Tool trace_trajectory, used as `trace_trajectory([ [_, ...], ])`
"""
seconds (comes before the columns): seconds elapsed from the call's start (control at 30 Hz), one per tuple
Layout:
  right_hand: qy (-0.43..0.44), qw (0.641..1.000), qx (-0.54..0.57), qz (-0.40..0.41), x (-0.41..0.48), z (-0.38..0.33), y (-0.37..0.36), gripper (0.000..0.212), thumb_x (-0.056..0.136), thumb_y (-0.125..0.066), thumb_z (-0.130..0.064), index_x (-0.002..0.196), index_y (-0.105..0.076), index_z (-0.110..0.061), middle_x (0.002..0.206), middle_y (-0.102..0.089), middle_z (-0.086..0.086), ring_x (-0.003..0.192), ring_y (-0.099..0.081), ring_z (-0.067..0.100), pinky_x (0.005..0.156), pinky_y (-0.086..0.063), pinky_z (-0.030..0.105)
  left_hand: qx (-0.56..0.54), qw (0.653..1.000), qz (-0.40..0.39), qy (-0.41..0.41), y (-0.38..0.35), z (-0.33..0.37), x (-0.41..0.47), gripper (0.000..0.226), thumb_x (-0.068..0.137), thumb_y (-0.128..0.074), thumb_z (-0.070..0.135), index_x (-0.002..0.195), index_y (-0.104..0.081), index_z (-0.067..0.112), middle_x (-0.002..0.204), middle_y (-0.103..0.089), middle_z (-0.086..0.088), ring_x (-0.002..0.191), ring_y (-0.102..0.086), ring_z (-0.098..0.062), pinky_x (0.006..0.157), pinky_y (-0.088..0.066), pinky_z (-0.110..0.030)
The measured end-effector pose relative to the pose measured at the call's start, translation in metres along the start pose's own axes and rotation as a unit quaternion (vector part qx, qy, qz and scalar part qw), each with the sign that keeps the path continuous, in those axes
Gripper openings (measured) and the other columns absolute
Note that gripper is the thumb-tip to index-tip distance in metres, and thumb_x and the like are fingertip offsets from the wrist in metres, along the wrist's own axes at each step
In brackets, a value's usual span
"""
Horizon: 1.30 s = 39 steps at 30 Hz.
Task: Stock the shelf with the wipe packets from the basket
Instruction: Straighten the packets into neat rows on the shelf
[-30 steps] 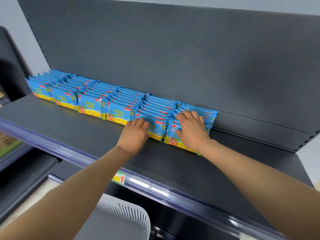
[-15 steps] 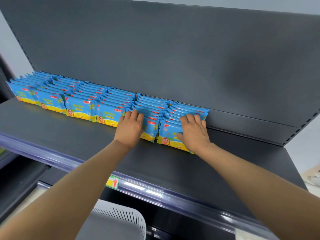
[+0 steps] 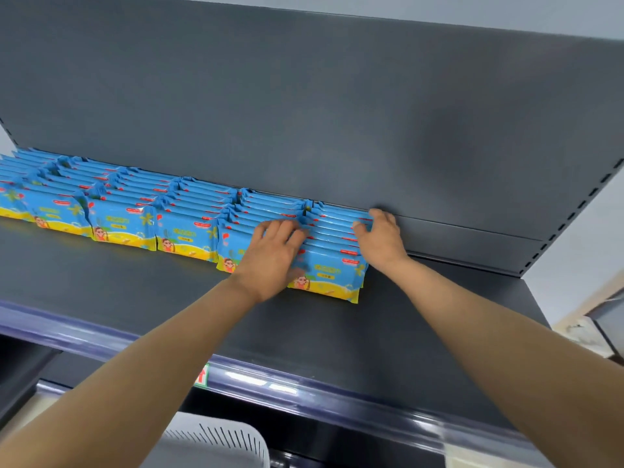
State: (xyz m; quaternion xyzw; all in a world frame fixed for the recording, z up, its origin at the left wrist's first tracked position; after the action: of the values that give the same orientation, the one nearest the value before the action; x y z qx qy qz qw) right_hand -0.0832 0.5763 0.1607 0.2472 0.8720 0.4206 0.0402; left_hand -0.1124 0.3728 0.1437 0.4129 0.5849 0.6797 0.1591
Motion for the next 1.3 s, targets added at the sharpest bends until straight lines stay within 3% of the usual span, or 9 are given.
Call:
trace_trajectory([
  [0.17, -0.12, 0.981, 0.149, -0.041, 0.028, 0.021, 0.005, 0.058, 0.097, -0.045, -0.028, 0.147, -0.022, -0.008, 0.15, -0.031, 0.01, 0.135, -0.035, 0.024, 0.108, -0.03, 0.031, 0.006, 0.995, -0.092, -0.049, -0.015, 0.01, 0.022, 0.087, 0.078, -0.066, 0.044, 0.146, -0.019, 0.019, 0.148, -0.023, 0.0, 0.141, -0.013, -0.017, 0.113, 0.012, -0.036],
  [0.37, -0.183, 0.94, 0.274, -0.085, 0.042, 0.03, -0.01, 0.03, 0.095, -0.046, -0.022, 0.122, -0.052, -0.01, 0.117, -0.063, 0.009, 0.1, -0.062, 0.021, 0.088, -0.051, 0.035, 0.012, 0.993, -0.099, -0.056, -0.022, 0.008, 0.028, 0.085, 0.08, -0.065, 0.042, 0.147, -0.016, 0.022, 0.15, -0.023, 0.001, 0.142, -0.014, -0.016, 0.112, 0.016, -0.034],
  [0.47, -0.176, 0.942, 0.276, -0.077, 0.043, 0.03, -0.013, 0.027, 0.097, -0.045, -0.022, 0.12, -0.054, -0.011, 0.112, -0.063, 0.006, 0.093, -0.061, 0.016, 0.07, -0.047, 0.027, 0.017, 0.994, -0.094, -0.057, -0.022, 0.009, 0.029, 0.084, 0.08, -0.064, 0.042, 0.147, -0.018, 0.021, 0.149, -0.025, 0.001, 0.141, -0.016, -0.016, 0.112, 0.016, -0.035],
  [0.67, -0.173, 0.934, 0.301, -0.083, 0.043, 0.034, -0.012, 0.02, 0.098, -0.045, -0.021, 0.108, -0.06, -0.014, 0.11, -0.066, 0.006, 0.099, -0.064, 0.02, 0.093, -0.051, 0.039, 0.027, 0.994, -0.092, -0.053, -0.021, 0.011, 0.032, 0.084, 0.079, -0.065, 0.042, 0.147, -0.019, 0.02, 0.148, -0.028, 0.0, 0.14, -0.019, -0.016, 0.113, 0.014, -0.036],
  [0.83, -0.168, 0.933, 0.301, -0.102, 0.041, 0.034, -0.008, 0.017, 0.098, -0.044, -0.02, 0.096, -0.061, -0.018, 0.108, -0.067, 0.007, 0.097, -0.064, 0.019, 0.094, -0.051, 0.039, 0.038, 0.993, -0.097, -0.048, -0.019, 0.016, 0.03, 0.082, 0.082, -0.063, 0.041, 0.147, -0.018, 0.019, 0.148, -0.027, 0.0, 0.141, -0.016, -0.016, 0.114, 0.012, -0.036],
  [0.93, -0.166, 0.929, 0.311, -0.108, 0.037, 0.033, -0.007, 0.016, 0.098, -0.044, -0.019, 0.1, -0.06, -0.017, 0.111, -0.066, 0.008, 0.097, -0.063, 0.018, 0.089, -0.051, 0.035, 0.051, 0.993, -0.098, -0.044, -0.019, 0.018, 0.027, 0.081, 0.084, -0.06, 0.042, 0.148, -0.015, 0.02, 0.15, -0.023, 0.001, 0.142, -0.012, -0.015, 0.114, 0.013, -0.035],
  [1.07, -0.118, 0.97, 0.21, -0.031, 0.026, 0.029, -0.002, 0.024, 0.097, -0.043, -0.018, 0.118, -0.053, -0.01, 0.118, -0.06, 0.008, 0.095, -0.058, 0.016, 0.075, -0.047, 0.025, 0.055, 0.993, -0.098, -0.03, -0.02, 0.021, 0.025, 0.081, 0.084, -0.059, 0.041, 0.148, -0.013, 0.019, 0.151, -0.021, 0.0, 0.143, -0.01, -0.016, 0.113, 0.014, -0.035],
  [1.17, -0.054, 0.99, 0.131, 0.0, 0.014, 0.02, 0.004, 0.035, 0.096, -0.046, -0.019, 0.129, -0.047, -0.006, 0.129, -0.053, 0.011, 0.115, -0.053, 0.023, 0.096, -0.045, 0.031, 0.058, 0.993, -0.102, -0.02, -0.019, 0.023, 0.023, 0.085, 0.083, -0.061, 0.041, 0.148, -0.011, 0.019, 0.153, -0.018, -0.002, 0.143, -0.009, -0.017, 0.112, 0.016, -0.035],
  [1.3, 0.093, 0.996, 0.014, -0.007, -0.012, 0.013, 0.009, 0.049, 0.088, -0.06, -0.029, 0.13, -0.045, -0.01, 0.13, -0.049, 0.008, 0.123, -0.042, 0.025, 0.102, -0.035, 0.033, 0.116, 0.986, -0.12, -0.013, -0.018, 0.026, 0.02, 0.093, 0.082, -0.063, 0.04, 0.148, -0.003, 0.016, 0.155, -0.012, -0.005, 0.144, -0.005, -0.021, 0.112, 0.015, -0.04],
])
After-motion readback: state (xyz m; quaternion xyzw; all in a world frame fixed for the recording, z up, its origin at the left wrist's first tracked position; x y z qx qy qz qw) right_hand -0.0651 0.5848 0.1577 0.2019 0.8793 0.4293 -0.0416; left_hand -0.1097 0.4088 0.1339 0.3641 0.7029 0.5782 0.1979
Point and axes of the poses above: each hand's wrist, its own x-axis towards the middle knuckle, its own y-axis out of the back of the hand, z = x × y, the point moved 1 cm from there along x, towards the middle knuckle
